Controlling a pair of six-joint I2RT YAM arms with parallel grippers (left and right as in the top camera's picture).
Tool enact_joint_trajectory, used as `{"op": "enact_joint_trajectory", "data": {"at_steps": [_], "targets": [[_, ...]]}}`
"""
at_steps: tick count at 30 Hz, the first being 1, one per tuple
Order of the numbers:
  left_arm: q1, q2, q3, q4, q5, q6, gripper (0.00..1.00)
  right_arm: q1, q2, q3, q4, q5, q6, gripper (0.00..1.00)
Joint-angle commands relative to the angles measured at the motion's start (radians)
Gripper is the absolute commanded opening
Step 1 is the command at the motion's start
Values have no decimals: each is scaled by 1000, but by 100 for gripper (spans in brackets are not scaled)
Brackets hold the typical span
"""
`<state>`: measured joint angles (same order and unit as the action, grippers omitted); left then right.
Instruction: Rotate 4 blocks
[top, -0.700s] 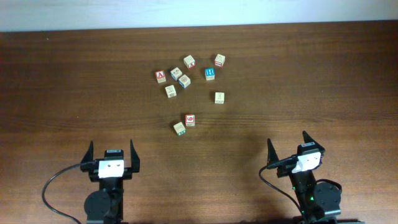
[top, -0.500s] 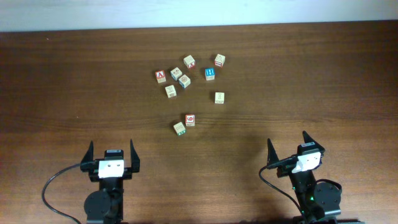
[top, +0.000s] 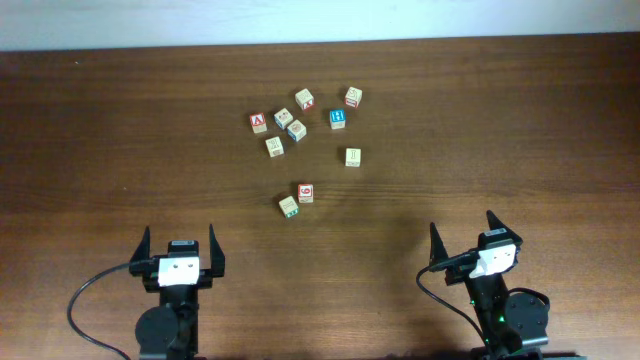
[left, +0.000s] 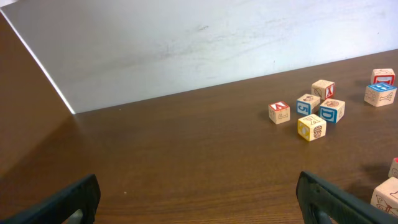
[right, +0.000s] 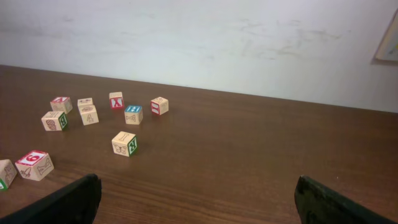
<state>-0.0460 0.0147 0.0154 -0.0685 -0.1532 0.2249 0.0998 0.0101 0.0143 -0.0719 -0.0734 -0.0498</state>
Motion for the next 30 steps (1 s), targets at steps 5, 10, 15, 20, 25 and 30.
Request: {"op": "enact_joint_trajectory", "data": {"at_steps": [5, 10, 15, 20, 25, 30], "targets": [[6, -3, -6, -1, 14, 16, 99, 5, -4, -9, -3, 42, 2, 99], [6, -3, -6, -1, 14, 16, 99, 5, -4, -9, -3, 43, 1, 98], [6, -3, -6, -1, 14, 16, 99, 5, -4, -9, -2, 43, 1, 99], [6, -3, -6, -5, 47, 16, 99, 5, -4, -9, 1, 43, 1, 99], [5, -3, -1, 8, 172, -26, 99, 5, -4, -7, 45, 40, 2, 99], [5, 168, 163, 3, 177, -55, 99, 5, 12, 79, 46, 1, 1, 99]]}}
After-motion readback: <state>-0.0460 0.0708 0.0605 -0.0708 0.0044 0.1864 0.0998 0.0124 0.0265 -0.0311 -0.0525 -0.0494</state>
